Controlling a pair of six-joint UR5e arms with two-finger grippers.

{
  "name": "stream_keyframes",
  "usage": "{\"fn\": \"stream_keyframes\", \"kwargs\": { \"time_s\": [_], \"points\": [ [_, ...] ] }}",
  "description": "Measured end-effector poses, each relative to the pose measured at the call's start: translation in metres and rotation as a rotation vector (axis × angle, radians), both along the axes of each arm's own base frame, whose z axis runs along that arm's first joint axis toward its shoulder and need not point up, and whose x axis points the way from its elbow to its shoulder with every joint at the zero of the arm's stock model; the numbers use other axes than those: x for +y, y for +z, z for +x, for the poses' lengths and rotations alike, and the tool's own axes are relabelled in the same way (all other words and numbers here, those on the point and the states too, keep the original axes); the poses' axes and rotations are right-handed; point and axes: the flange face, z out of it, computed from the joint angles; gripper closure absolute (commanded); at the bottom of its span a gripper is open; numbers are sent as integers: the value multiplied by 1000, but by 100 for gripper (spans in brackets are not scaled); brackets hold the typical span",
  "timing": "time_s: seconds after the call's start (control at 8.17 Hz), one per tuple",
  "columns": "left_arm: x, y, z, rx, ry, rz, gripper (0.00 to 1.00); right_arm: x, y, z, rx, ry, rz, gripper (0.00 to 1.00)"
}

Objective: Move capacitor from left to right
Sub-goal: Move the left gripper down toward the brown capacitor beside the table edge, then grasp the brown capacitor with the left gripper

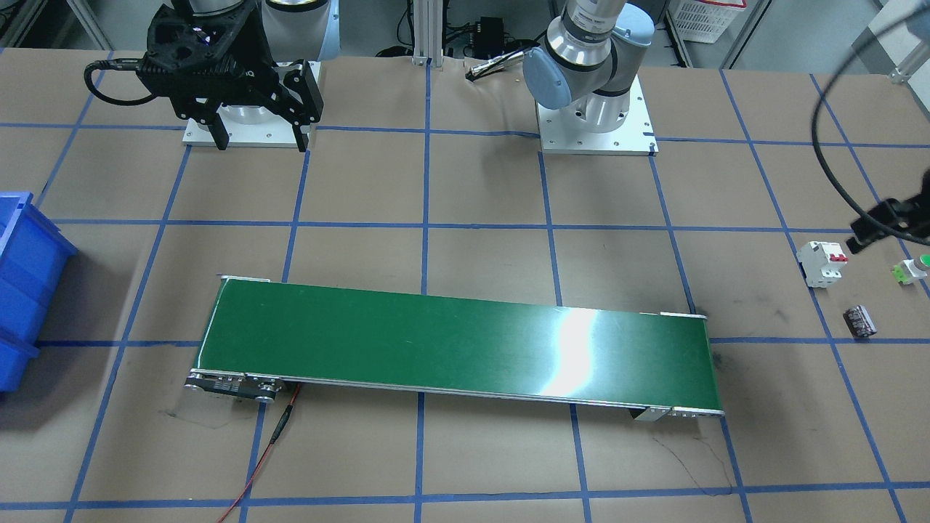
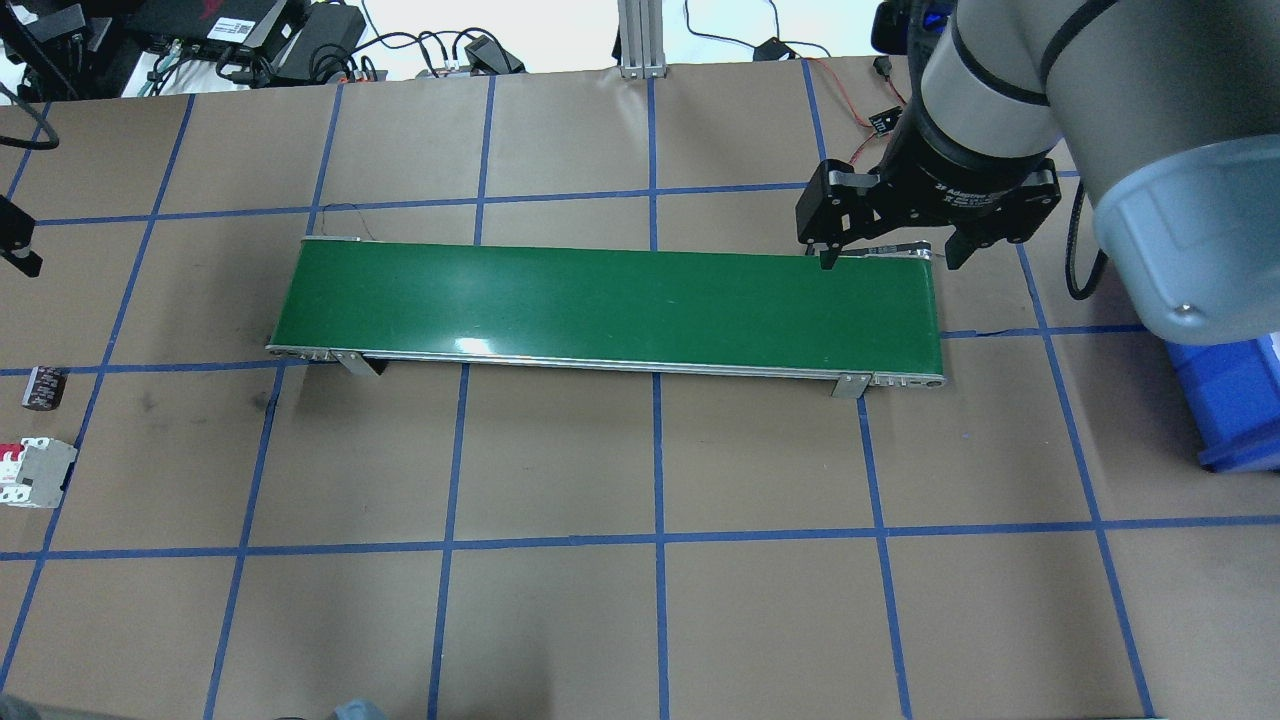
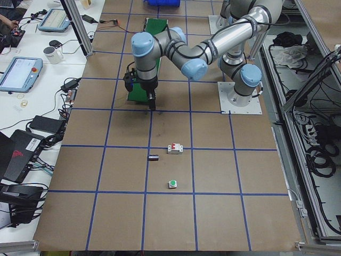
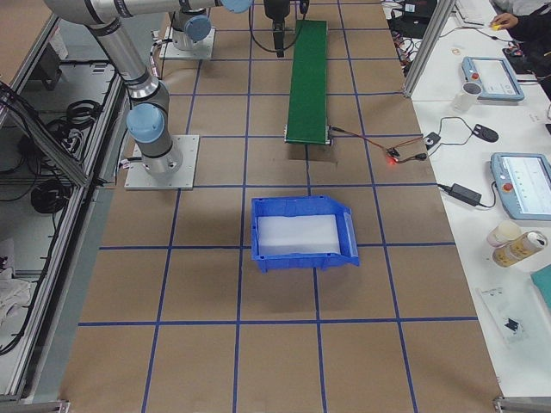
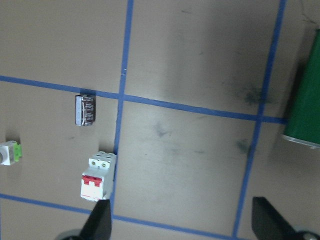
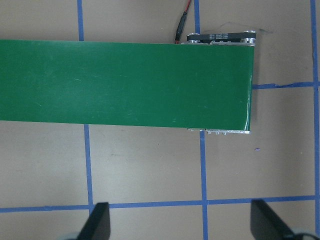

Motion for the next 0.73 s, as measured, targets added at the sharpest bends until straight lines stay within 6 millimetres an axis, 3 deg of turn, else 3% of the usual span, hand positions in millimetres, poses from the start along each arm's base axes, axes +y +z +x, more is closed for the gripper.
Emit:
{"fn": "stream_keyframes", "kwargs": {
  "time_s": [0.37,0.49,0.73],
  "points": [
    [-15,-107,127,-22,-62,-2,0,0,0,0,-1,0,1,0],
    [-11,-140,156,-8,-67,12,0,0,0,0,-1,0,0,0],
    [-8,-186,181,11,-72,25,0,0,0,0,-1,0,0,0]
  ]
}}
